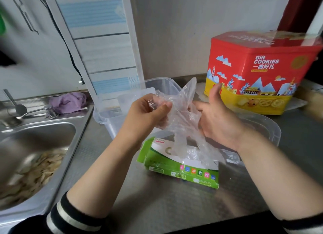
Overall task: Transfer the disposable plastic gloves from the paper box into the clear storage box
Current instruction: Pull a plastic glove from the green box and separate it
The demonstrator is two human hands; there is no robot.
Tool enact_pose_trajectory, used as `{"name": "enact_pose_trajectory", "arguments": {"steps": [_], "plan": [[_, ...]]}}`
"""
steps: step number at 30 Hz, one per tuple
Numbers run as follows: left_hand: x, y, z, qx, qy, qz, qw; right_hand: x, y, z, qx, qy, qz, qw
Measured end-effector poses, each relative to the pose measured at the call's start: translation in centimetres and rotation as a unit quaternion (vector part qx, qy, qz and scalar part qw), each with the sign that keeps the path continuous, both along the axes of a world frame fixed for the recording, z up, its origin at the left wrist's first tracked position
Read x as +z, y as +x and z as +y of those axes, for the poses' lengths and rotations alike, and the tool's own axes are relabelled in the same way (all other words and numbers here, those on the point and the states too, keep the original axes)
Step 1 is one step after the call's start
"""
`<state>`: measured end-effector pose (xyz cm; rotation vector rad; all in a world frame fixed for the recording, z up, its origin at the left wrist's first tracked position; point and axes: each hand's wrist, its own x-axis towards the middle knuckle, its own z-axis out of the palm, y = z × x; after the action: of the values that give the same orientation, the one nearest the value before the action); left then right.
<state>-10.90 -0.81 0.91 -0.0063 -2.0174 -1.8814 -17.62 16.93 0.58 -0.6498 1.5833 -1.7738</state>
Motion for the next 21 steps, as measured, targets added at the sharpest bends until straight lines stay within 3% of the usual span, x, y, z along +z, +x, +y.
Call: {"name": "enact_pose_trajectory", "arguments": {"steps": [3,8,11,17,21], "plan": [[0.4,-0.3,-0.1,0.005,-0.031,0.006,0.999,0.1,0.5,0.4,0.02,0.01,0.034,0.999],[1.3,-0.2,0.2,-0.006,-0.112,0.002,0.994,0.6,0.6,-0.7,-0.217,-0.039,-0.018,0.975],[1.4,-0.1,-0.4,-0.02,-0.147,-0.019,0.989,1.3,0.6,-0.8,-0.279,-0.009,0.037,0.959],[2.6,-1.0,-1.1,-0.062,-0.176,0.008,0.982,1.7,0.1,-1.7,-0.251,0.042,0.176,0.951],[3.7,-3.0,-1.5,0.032,-0.198,0.038,0.979,1.9,-1.0,-2.4,-0.225,0.023,0.113,0.968]]}}
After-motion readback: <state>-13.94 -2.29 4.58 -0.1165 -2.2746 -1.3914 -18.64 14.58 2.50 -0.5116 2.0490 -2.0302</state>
